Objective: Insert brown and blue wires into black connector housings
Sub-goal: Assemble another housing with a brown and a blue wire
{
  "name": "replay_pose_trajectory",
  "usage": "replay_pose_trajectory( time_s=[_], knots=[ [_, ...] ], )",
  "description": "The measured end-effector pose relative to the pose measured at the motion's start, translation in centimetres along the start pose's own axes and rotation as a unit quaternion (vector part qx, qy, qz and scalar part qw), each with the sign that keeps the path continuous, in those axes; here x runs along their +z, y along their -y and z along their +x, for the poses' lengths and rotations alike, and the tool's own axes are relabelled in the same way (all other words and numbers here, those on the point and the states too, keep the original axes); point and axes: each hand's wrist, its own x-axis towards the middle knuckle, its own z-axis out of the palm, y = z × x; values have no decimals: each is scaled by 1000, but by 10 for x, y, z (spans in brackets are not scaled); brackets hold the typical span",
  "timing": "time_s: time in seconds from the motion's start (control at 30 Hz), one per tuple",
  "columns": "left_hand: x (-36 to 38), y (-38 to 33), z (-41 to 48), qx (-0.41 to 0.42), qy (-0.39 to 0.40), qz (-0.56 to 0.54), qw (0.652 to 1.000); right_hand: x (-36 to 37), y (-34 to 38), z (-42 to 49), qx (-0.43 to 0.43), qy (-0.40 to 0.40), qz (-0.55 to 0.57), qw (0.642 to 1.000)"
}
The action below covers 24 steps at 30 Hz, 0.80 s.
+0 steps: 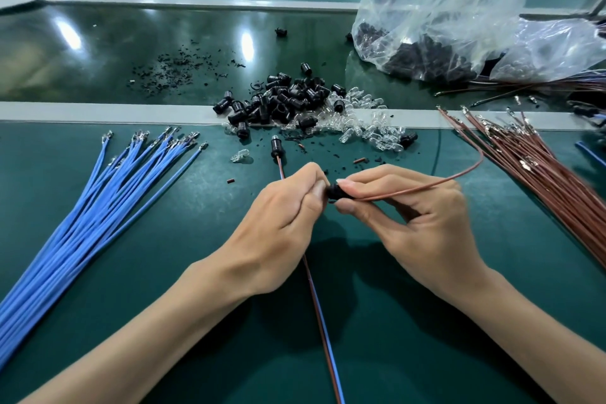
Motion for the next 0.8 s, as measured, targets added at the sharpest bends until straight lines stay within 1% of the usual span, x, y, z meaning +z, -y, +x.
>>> replay_pose_trajectory(
  time_s=[0.1, 0.27, 0.33, 0.43, 0.63, 0.8],
  knots=[
    [0, 0, 1, 5, -3, 23, 1000, 0, -1, 0, -16, -2, -30, 999],
    [0, -1, 2, -3, -9, 20, 1000, 0, 0, -1, -32, 2, -48, 998],
    [0, -1, 3, -16, -7, 0, 1000, -1, 0, 0, -33, 7, -56, 998],
    [0, 0, 4, -38, 2, -64, 997, -2, -1, 1, -25, 5, -59, 998],
    [0, -1, 2, -40, 7, -138, 990, -2, -3, 2, 15, -11, 8, 1000],
    [-3, 1, 5, -7, 29, -136, 990, -3, -1, 3, 36, -3, 69, 997]
  ],
)
